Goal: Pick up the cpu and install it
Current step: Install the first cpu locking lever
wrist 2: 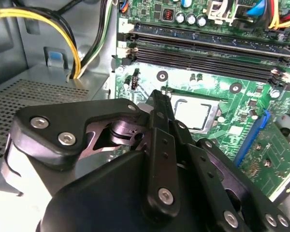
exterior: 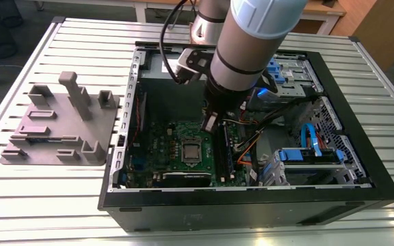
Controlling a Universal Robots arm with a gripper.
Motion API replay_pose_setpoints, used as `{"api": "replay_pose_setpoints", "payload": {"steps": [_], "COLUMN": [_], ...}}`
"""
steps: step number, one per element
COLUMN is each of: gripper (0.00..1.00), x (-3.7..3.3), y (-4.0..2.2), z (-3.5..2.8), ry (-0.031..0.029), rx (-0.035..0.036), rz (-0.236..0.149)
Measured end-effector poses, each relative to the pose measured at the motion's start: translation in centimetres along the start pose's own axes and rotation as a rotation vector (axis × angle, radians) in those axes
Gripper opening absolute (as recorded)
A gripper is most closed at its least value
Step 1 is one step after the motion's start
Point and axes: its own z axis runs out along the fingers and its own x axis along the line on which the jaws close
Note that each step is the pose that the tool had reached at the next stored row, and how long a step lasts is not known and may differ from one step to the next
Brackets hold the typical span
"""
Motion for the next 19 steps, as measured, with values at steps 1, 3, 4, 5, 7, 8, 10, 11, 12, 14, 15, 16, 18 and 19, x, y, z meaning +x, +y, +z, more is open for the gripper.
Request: {"api": "replay_pose_setpoints", "payload": {"steps": [1,3,4,5,7,8,10,11,12,14,15,16,18,19], "gripper": [0.10,0.10,0.10,0.10,0.10,0.10,0.10,0.10,0.10,0.10,0.10,0.10,0.10,0.10], "x": [0.09,0.31,0.42,0.52,0.58,0.58,0.61,0.64,0.64,0.64,0.64,0.64,0.64,0.64], "y": [0.00,-0.02,-0.05,-0.08,-0.10,-0.10,-0.12,-0.13,-0.13,-0.13,-0.13,-0.13,-0.13,-0.13], "z": [-0.01,-0.04,-0.05,-0.07,-0.07,-0.07,-0.08,-0.09,-0.08,-0.08,-0.08,-0.09,-0.09,-0.09], "ry": [0.0005,0.0012,0.0013,0.0015,0.0016,0.0016,0.0016,0.0016,0.0016,0.0015,0.0016,0.0016,0.0016,0.0016], "rx": [-0.0002,-0.0003,-0.0004,-0.0005,-0.0006,-0.0006,-0.0006,-0.0006,-0.0006,-0.0006,-0.0006,-0.0006,-0.0006,-0.0006], "rz": [-0.005,-0.010,-0.012,-0.014,-0.014,-0.015,-0.015,-0.015,-0.015,-0.015,-0.015,-0.015,-0.015,-0.015]}}
